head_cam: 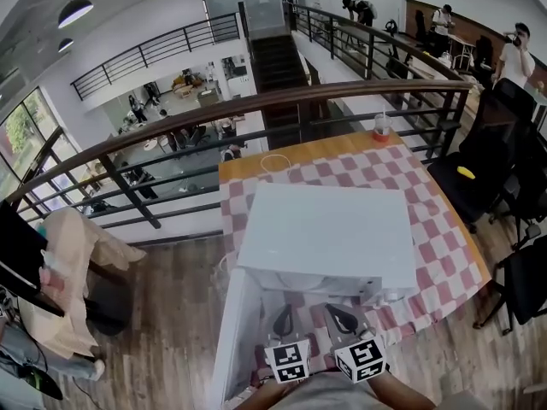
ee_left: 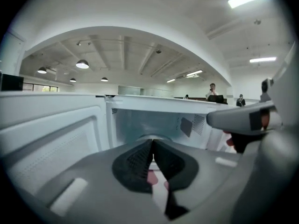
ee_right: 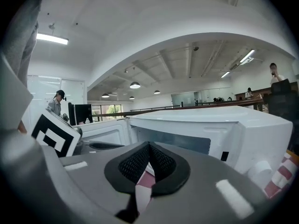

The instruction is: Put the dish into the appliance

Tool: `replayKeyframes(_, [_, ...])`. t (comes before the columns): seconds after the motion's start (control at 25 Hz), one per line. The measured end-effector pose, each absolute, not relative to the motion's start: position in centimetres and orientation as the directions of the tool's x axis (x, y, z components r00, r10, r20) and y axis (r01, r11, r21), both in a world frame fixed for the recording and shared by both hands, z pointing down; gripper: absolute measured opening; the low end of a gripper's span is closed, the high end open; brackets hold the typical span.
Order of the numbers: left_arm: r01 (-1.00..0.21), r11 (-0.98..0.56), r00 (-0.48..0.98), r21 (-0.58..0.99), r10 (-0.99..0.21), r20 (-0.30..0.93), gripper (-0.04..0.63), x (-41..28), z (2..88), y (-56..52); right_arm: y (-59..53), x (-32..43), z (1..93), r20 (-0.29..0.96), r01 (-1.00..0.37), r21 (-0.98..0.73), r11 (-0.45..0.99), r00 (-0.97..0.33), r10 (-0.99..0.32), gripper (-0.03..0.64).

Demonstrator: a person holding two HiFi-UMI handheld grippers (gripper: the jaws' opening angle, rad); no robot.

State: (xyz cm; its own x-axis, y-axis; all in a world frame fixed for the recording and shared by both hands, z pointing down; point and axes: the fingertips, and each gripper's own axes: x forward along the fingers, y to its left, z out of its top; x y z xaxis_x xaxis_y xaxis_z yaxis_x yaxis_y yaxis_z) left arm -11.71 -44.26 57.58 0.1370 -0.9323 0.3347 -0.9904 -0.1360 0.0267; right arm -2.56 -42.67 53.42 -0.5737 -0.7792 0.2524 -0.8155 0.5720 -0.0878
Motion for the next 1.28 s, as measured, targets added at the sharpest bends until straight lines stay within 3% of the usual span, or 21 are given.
replayKeyframes(0.24, [-0.981, -0.196, 0.192, 0.011, -0.946, 0.261, 0.011, -12.2, 54.5, -40.3, -39.7, -4.1, 52.8, 0.242, -0.834, -0.067, 0.548, -0.547, -0.801, 0.000])
replayKeyframes(0.84, [-0.982, -0.185, 0.189, 0.038, -0.949, 0.254, 0.011, -13.8, 54.0, -33.1, -32.0, -5.6, 52.3, 0.269, -0.833, -0.014, 0.553, -0.536, -0.800, 0.000])
replayKeyframes(1.28, [-0.985, -0.171, 0.168, 0.012, -0.953, 0.252, 0.009, -11.1, 53.7, -25.8, -25.0, -3.5, 52.6, 0.263, -0.812, -0.006, 0.583, -0.564, -0.783, 0.000])
